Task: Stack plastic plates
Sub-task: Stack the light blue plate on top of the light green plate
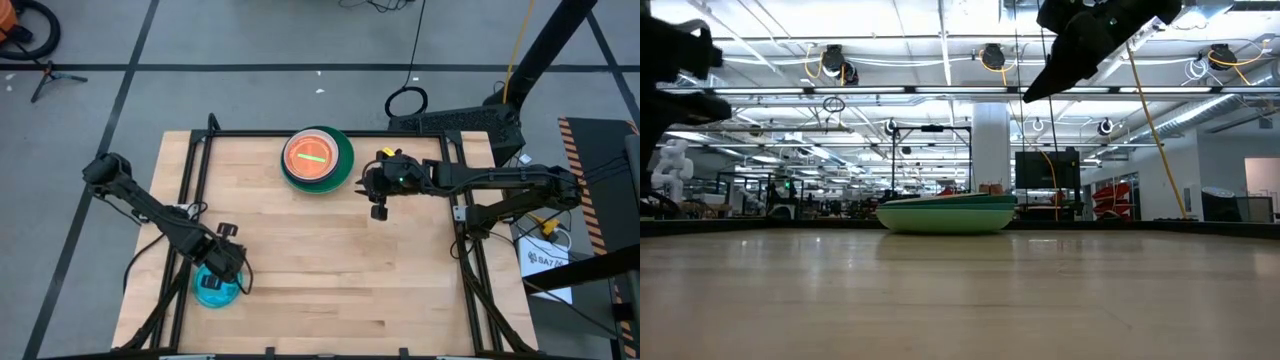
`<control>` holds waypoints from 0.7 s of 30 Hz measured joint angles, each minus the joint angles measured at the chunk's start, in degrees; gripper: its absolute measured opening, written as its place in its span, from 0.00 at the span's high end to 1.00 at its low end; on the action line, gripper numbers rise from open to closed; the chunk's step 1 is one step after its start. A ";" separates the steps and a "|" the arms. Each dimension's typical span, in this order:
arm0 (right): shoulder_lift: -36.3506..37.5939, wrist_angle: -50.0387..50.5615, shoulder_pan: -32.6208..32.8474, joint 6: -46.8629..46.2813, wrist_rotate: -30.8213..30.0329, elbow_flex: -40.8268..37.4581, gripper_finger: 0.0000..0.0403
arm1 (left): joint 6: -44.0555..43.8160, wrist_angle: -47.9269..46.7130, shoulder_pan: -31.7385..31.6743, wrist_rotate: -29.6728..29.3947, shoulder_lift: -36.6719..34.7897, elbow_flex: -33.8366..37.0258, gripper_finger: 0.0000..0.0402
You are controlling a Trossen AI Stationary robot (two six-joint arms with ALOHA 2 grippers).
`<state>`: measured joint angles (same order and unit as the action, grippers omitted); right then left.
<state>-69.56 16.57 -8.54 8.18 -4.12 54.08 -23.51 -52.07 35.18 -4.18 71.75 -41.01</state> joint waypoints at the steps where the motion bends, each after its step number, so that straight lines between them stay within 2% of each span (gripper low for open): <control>1: 0.00 -0.02 0.00 -0.02 0.00 0.00 0.75 | -0.27 0.21 0.00 0.42 0.00 0.42 0.79; 14: 0.00 0.01 0.00 -0.27 -0.01 0.00 0.75 | -2.68 2.69 0.00 1.62 0.02 0.93 0.79; 16: 0.00 0.00 0.00 -0.45 -0.02 0.00 0.75 | -0.84 2.69 0.00 1.66 0.02 0.71 0.79; 18: 0.00 0.00 0.00 -0.45 -0.02 0.00 0.75 | 0.88 2.65 0.00 1.68 0.02 0.67 0.81; 21: 0.00 -0.02 0.00 -0.64 -0.03 0.00 0.75 | 3.00 2.62 0.00 2.28 0.02 0.67 0.90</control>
<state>-69.56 16.56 -8.54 7.54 -4.15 54.08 -20.51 -49.45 35.18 -1.90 71.77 -40.34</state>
